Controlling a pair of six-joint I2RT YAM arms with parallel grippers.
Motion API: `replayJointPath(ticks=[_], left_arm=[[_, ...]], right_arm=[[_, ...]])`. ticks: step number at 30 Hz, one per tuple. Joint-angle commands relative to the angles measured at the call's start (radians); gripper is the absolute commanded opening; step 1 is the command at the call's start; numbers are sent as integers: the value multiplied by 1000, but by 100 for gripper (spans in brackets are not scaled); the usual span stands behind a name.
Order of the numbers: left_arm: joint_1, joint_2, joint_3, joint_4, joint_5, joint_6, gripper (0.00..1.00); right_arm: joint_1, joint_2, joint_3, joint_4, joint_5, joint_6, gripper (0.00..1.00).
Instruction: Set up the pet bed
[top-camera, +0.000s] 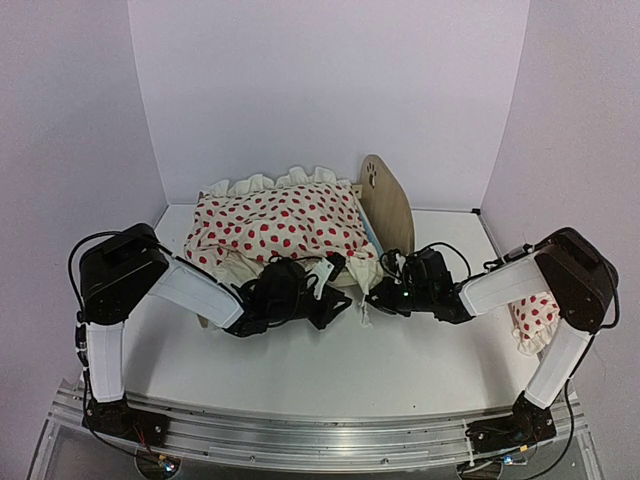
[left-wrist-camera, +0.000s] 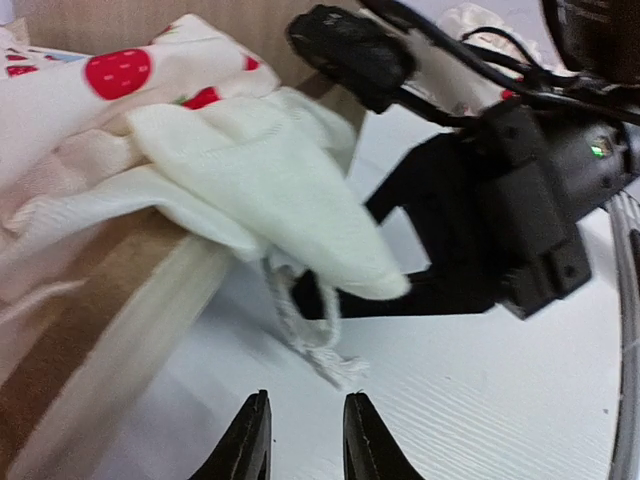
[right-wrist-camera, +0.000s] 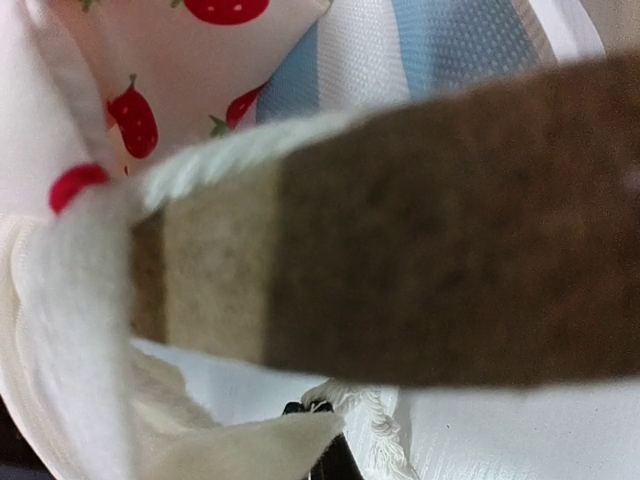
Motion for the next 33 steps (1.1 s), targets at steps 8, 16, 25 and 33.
replayJointPath(ticks=[8,16,25,33], left_arm=[[8,196,182,79,-107,207,25],[3,221,195,153,-7,263,31],[3,246,214,153,37,280,31],[3,233,197,162,101,238,36]], right_arm=[[-6,5,2,26,-12,21,0],[-5,1,-2,36,-5,21,0],[-6,3,12,41,-5,20,0],[-6,9,21,41,-9,23,0]])
